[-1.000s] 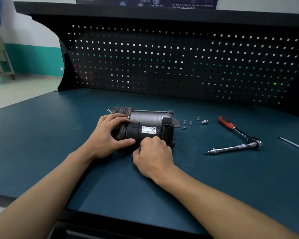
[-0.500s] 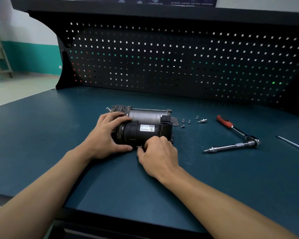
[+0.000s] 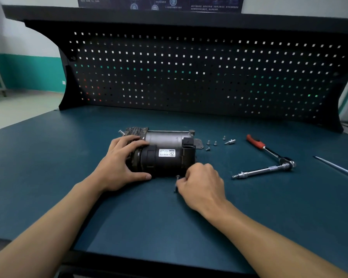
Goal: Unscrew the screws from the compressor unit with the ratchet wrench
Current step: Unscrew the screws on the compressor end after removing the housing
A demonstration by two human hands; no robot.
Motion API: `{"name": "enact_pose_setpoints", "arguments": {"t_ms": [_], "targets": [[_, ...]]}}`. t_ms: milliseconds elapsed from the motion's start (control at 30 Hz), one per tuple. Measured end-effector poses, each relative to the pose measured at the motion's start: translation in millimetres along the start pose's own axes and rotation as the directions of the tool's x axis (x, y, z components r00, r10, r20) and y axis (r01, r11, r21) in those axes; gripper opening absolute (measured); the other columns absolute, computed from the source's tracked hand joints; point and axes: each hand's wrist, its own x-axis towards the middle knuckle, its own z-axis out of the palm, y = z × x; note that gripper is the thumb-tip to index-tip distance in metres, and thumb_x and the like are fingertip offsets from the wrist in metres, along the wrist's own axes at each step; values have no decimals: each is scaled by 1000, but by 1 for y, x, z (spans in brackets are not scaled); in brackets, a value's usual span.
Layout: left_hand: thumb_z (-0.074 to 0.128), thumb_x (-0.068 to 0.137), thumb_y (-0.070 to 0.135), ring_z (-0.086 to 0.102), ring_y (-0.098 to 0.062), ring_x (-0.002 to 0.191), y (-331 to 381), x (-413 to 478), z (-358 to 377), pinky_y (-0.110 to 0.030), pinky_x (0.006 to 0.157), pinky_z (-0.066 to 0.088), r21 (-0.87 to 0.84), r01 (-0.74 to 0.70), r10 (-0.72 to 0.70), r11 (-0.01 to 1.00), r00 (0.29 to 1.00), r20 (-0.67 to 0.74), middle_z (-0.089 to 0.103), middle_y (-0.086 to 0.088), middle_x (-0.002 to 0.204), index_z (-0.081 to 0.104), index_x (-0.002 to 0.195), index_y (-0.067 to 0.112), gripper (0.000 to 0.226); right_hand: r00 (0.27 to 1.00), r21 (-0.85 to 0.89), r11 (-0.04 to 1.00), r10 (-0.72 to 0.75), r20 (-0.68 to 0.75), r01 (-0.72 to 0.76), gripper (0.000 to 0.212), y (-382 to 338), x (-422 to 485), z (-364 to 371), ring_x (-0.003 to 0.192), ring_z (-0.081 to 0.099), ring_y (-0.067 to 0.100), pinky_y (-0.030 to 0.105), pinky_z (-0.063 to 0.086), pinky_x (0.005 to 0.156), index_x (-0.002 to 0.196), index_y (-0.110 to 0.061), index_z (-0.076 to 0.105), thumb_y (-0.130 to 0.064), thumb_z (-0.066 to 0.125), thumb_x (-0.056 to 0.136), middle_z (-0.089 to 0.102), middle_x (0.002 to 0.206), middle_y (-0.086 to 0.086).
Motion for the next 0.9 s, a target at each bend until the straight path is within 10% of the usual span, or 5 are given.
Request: {"name": "enact_pose_setpoints", "arguments": {"t_ms": [400,500,733,900], "targets": [[91,56,53,20,-7,139,1,-3,2,-39,114,28,6,16,-16,1000,1000,-11,36,22,142,49,135,48,90,998,77,997,-5,68,0,43,12,-28,-20,91,58,25,33,38,70,93,-24,67,-64,51,85,61,89,-4],[83,55,64,22,-12,139,7,-6,4,-41,116,27,64,14,-13,998,1000,-21,36,16,145,47,138,43,93,983,13,1000,16,184,-19,29,-2,-12,-15,94,59,32,34,44,72,90,-19,65,-47,63,85,61,100,4],[64,58,74,27,-18,138,19,-10,5,-38,112,22,181,-12,22,983,998,-55,38,10,147,46,142,36,93,891,247,968,-82,446,-35,30,4,19,-44,53,41,13,23,32,46,66,-3,64,-31,70,73,49,56,-3],[64,68,68,45,-25,126,36,-7,16,-41,113,23,384,-191,260,903,956,-137,55,5,132,63,125,24,72,977,414,910,-58,206,-33,21,64,52,-71,50,39,9,25,34,51,69,-5,71,-25,72,76,50,53,-3]]}}
